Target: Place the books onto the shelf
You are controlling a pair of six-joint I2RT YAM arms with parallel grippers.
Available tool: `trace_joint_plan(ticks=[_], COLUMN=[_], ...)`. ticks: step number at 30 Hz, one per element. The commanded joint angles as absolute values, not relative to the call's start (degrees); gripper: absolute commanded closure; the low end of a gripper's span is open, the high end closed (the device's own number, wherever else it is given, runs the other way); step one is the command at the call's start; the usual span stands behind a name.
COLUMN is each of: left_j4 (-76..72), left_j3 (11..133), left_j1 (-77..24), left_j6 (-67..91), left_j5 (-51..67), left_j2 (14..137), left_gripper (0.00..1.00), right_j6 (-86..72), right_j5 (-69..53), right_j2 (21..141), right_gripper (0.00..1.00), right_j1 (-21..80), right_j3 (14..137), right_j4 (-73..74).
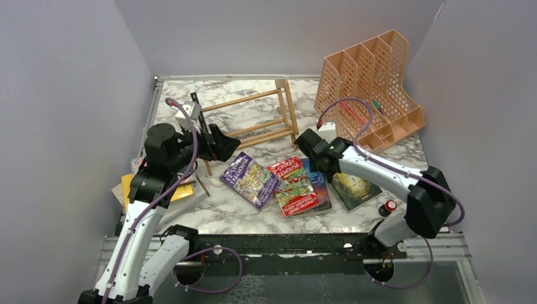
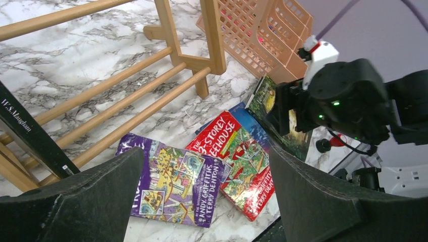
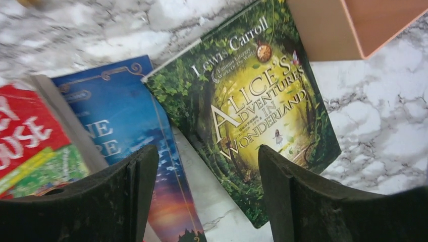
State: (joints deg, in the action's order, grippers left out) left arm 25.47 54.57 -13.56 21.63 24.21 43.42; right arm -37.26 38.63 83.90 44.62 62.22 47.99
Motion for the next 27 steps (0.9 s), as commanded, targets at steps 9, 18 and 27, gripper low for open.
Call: trace_joint_plan(ticks=[9,18,27], left_j4=[24.1,25.5,26.6], left_j3=[54.1,54.5,55.7], left_j1=[-16.1,-16.3,-16.3], left_j6=[17.8,16.9,16.2], left_j5=[19.6,17.7,16.5], left_j2=[43.5,42.8,42.6], left_gripper=[0.04,0.04,0.04], right_j6=[-43.9,-38.0,-24.3], right_j5=[40.7,40.3,34.0], right_j2=[97.0,102.6,104.5], right_gripper=[0.23,0.17,0.20], right_j1=[44.8,44.8,44.8], right_j3=[62.5,64.0,65.0], right_j4=[58.0,55.6,48.6])
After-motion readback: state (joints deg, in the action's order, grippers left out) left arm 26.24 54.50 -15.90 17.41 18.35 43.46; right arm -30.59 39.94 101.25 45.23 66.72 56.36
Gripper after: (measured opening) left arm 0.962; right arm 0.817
